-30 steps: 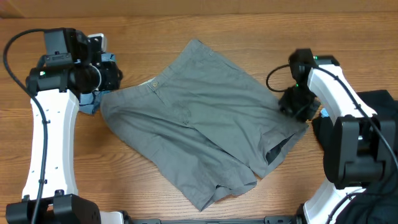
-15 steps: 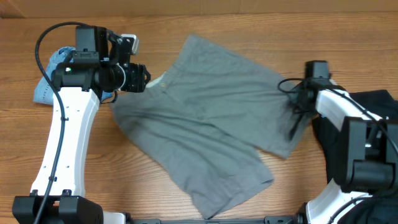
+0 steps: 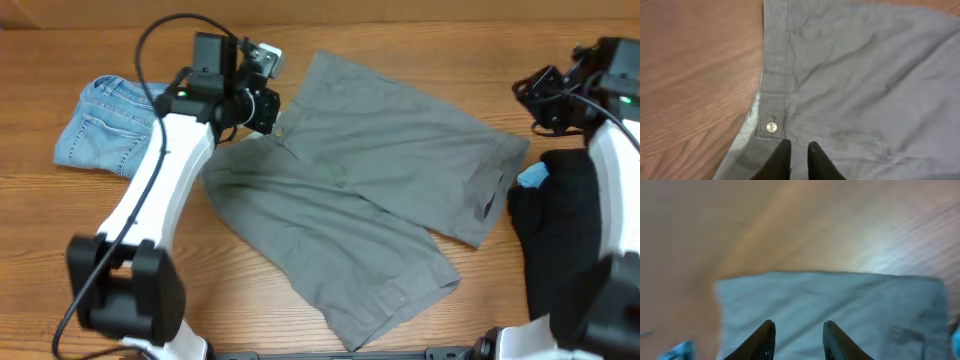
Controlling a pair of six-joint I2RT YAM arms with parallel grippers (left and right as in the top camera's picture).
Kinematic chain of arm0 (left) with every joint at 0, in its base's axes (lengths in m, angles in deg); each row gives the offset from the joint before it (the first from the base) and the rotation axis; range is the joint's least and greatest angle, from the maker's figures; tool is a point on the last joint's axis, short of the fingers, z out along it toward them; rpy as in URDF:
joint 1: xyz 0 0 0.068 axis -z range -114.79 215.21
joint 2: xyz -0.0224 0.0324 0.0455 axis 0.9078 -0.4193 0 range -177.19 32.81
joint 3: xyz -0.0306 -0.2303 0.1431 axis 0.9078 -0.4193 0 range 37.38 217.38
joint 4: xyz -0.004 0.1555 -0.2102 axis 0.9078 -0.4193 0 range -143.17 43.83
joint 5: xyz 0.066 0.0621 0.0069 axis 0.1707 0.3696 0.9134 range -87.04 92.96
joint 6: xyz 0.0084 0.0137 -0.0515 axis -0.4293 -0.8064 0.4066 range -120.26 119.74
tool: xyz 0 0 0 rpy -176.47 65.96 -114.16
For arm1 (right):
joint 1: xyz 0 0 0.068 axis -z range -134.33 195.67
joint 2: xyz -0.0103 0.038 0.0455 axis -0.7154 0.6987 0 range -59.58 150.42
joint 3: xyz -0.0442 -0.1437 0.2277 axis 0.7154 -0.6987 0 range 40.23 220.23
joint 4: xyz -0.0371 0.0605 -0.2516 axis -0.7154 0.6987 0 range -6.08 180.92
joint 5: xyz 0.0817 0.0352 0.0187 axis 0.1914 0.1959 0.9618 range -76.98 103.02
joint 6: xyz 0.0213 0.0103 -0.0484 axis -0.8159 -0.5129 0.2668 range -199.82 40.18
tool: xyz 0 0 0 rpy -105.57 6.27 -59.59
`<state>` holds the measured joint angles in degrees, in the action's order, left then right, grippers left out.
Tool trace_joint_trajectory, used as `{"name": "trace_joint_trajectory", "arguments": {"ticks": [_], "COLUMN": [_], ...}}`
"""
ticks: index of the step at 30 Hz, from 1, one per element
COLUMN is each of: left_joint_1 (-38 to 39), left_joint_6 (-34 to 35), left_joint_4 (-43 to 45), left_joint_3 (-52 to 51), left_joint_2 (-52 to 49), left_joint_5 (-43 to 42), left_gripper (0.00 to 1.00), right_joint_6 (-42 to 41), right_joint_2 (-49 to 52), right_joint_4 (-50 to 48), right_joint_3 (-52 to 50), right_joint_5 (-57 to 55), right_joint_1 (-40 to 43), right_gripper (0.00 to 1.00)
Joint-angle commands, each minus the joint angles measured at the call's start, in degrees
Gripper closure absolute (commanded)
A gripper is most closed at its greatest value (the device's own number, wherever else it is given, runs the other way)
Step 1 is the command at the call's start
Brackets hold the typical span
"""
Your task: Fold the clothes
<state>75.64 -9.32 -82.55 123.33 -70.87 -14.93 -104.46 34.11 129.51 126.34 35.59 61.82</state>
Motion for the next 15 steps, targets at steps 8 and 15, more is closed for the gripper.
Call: {"name": "trace_joint_trajectory", "arguments": {"ticks": [8, 15], "left_joint_1": [3.67, 3.15], "left_joint_6": [-1.29, 0.24], "left_joint_4": [19.43, 27.69], "left_joint_3": [3.65, 3.63], "left_joint_2": [-20.72, -28.30], "left_joint_5": [-2.51, 3.34], "left_gripper": [0.86, 0.89], "right_joint_6": [1.07, 1.09], "right_joint_2": [-19.65, -19.82], "right_joint_4": [14.10, 23.91], "right_joint_3": [1.64, 1.25], "right_joint_5": [6.67, 1.73], "right_joint_1": [-10.84, -18.47], "right_gripper": [0.64, 0.64]}}
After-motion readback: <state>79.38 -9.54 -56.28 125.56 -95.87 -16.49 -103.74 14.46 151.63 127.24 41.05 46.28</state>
